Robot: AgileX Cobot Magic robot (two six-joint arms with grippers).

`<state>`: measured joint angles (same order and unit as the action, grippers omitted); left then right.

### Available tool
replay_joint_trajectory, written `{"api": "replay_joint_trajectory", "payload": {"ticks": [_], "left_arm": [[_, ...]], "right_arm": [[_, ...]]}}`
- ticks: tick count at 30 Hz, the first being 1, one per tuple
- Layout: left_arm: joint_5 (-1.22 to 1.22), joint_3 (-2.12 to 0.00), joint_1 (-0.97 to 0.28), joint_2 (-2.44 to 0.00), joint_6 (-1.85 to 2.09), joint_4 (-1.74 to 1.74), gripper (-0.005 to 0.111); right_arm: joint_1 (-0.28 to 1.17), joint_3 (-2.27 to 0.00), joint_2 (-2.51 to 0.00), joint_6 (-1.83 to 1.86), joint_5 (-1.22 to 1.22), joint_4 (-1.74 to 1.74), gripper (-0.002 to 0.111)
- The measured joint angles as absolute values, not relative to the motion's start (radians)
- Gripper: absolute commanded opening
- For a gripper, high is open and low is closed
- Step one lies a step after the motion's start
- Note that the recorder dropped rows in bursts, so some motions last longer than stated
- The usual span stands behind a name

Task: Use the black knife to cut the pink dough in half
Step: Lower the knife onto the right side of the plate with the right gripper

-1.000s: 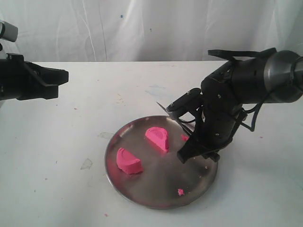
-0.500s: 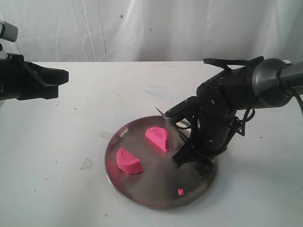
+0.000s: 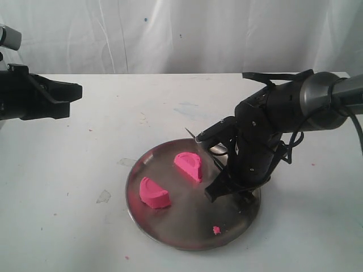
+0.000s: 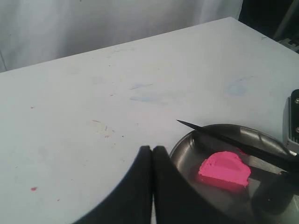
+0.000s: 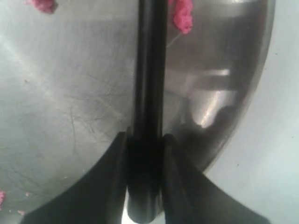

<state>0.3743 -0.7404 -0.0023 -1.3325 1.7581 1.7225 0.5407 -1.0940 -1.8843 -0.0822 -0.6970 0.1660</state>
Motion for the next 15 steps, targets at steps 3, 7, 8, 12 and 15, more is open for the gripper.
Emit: {"api": "replay_joint_trajectory", "payload": {"ticks": [3, 7, 8, 12, 15], "left_arm": [[0.374, -0.74, -0.002, -1.333, 1.758, 1.723, 0.0], [0.376, -0.74, -0.002, -1.333, 1.758, 1.723, 0.0], [0.376, -0.74, -0.002, -1.333, 1.756, 1.723, 0.0], [0.376, -0.74, -0.002, -1.333, 1.756, 1.723, 0.0], [0.376, -0.74, -0.002, -1.333, 1.756, 1.723, 0.0]], "right_arm": [[0.541, -1.094, -1.894, -0.067, -0.695, 0.166, 0.0], [0.541, -1.096, -1.91, -0.061, -0.686, 0.162, 0.0], [0.541, -1.096, -1.911, -0.061, -0.683, 0.162, 0.0], [0.541, -1.096, -1.911, -0.061, -0.681, 0.162, 0.0], [0.541, -1.096, -1.911, -0.061, -0.681, 0.162, 0.0]]}}
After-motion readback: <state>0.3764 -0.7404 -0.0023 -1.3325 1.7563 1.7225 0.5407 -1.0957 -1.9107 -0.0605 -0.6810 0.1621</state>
